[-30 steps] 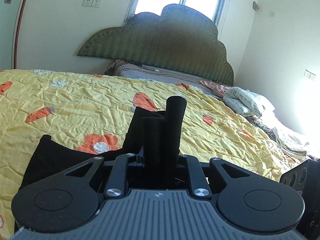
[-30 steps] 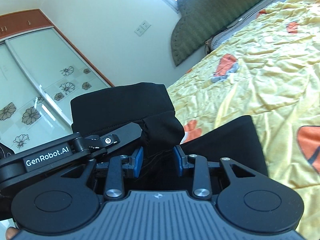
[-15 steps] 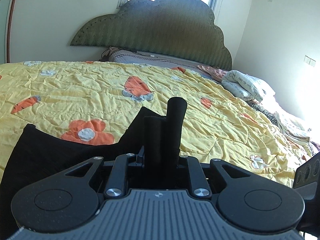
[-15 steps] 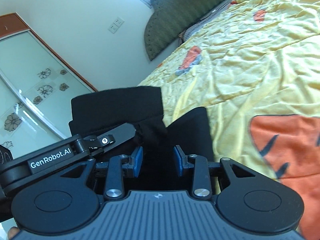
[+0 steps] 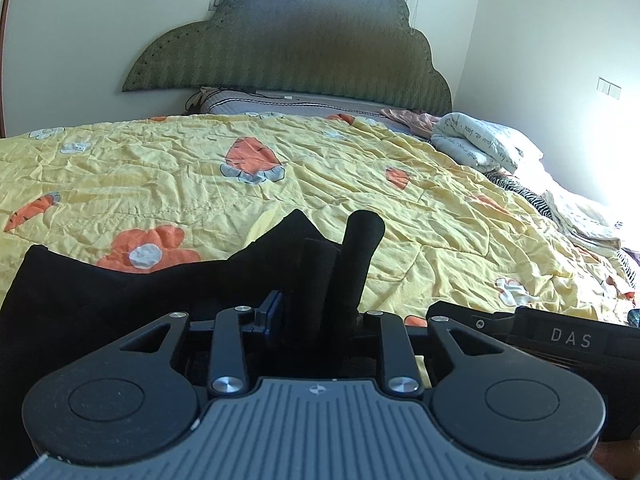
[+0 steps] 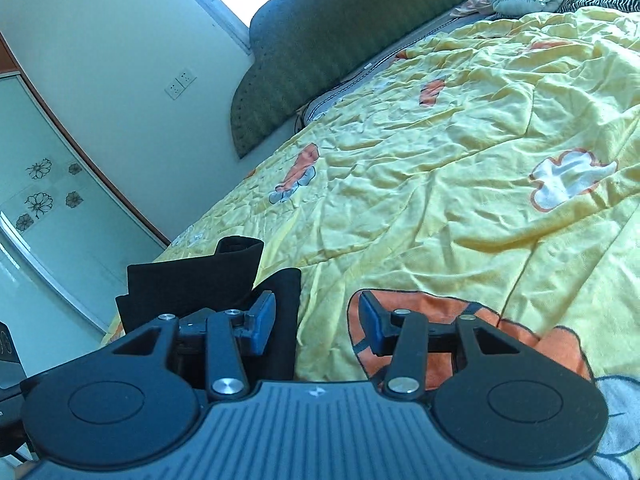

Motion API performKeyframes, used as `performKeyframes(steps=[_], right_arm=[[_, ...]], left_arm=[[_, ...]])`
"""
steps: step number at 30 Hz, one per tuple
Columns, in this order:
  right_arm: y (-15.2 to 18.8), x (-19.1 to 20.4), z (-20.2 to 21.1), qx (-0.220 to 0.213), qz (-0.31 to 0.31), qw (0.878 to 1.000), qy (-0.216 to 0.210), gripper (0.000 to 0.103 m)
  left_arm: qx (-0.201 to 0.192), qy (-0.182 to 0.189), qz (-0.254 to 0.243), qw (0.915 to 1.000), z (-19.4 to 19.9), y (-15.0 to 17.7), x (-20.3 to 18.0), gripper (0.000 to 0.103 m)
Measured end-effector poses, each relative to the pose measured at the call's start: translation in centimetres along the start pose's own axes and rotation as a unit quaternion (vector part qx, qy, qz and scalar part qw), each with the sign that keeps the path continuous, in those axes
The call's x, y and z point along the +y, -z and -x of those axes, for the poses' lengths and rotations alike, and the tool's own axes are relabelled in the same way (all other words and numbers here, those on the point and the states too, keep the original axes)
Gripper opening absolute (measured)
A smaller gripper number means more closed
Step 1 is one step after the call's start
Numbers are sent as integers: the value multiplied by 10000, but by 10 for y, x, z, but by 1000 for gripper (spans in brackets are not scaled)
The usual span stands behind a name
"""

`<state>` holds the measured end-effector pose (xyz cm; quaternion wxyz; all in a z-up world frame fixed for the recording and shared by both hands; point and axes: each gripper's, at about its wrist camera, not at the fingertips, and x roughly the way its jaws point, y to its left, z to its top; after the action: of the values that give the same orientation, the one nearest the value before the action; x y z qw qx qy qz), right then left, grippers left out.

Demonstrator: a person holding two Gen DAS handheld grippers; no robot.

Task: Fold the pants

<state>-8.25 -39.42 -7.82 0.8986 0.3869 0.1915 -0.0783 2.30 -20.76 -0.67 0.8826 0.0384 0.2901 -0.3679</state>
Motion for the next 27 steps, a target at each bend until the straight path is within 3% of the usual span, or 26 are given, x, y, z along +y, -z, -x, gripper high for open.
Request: performKeyframes(steps=[5, 9, 12, 15, 16, 19, 23, 27], right_arm=[[1, 5, -4, 7, 93, 9999, 56, 46], [0, 6, -2, -39, 118, 9999, 116, 46], [-2, 7, 3, -111, 158, 9997, 171, 46], [-4, 12, 10, -227, 153, 9996, 13, 49], [-5, 16, 13, -271, 159, 9995, -53, 55], [-7, 30, 20, -298, 269, 9984, -409, 58], [-2, 42, 17, 137, 205, 9944, -1025, 58], [10, 42, 7, 635, -47, 9897, -1279, 58]], left_arm=[[76, 255, -45, 9996, 3, 5, -7, 44], [190, 746, -62, 9970, 10, 8, -10, 46], [16, 831, 12, 9965, 27, 1, 0, 53], [-311, 309, 291, 9986, 42, -13, 29, 62], [-387, 35, 408, 9984, 45, -21, 43, 63], [-391, -643, 741, 9944, 45, -36, 85, 64], [63, -1344, 980, 9861, 30, -43, 130, 64], [495, -1634, 827, 9818, 13, -33, 144, 64]])
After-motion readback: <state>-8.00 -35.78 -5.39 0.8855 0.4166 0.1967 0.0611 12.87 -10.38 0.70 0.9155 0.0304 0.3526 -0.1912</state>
